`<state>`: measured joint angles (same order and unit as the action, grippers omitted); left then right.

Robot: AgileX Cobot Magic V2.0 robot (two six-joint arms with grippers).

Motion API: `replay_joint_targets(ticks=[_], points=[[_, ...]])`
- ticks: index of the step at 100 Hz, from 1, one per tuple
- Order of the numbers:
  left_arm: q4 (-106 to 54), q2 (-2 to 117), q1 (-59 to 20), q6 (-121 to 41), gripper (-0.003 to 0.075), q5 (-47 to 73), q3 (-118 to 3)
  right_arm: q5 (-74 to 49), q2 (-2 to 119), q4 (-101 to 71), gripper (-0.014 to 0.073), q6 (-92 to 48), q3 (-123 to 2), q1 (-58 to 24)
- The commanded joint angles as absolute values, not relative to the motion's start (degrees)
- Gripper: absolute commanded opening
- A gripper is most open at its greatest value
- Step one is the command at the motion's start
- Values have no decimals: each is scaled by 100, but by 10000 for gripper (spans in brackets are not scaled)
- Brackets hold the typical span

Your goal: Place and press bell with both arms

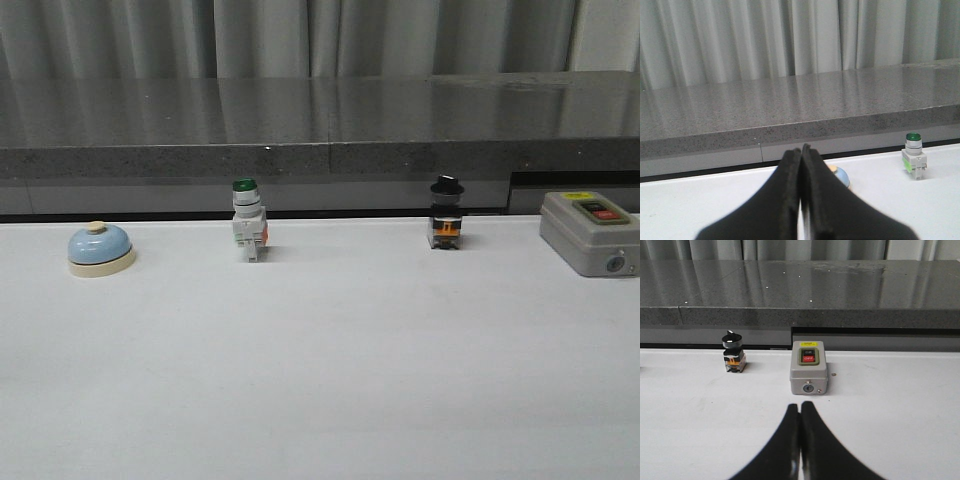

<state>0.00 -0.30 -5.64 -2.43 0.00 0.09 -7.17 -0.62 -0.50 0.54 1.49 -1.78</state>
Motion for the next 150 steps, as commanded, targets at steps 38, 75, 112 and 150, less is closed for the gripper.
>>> replay_joint_targets(ticks=[38,75,112,150], points=[[-33,-195,-556,-200,-20,-458,243,-229,-167,-41,-60,0,69,-149],[-525,243,-556,-200,-20,319,-883,-229,-167,-41,-60,0,69,-149],[-787,2450,-556,-200,-20,2195,-3375,-229,-167,-41,-60,0,69,-149],[-787,4511,-556,-200,-20,3434,-4810,-229,-167,-41,-60,0,69,-149]])
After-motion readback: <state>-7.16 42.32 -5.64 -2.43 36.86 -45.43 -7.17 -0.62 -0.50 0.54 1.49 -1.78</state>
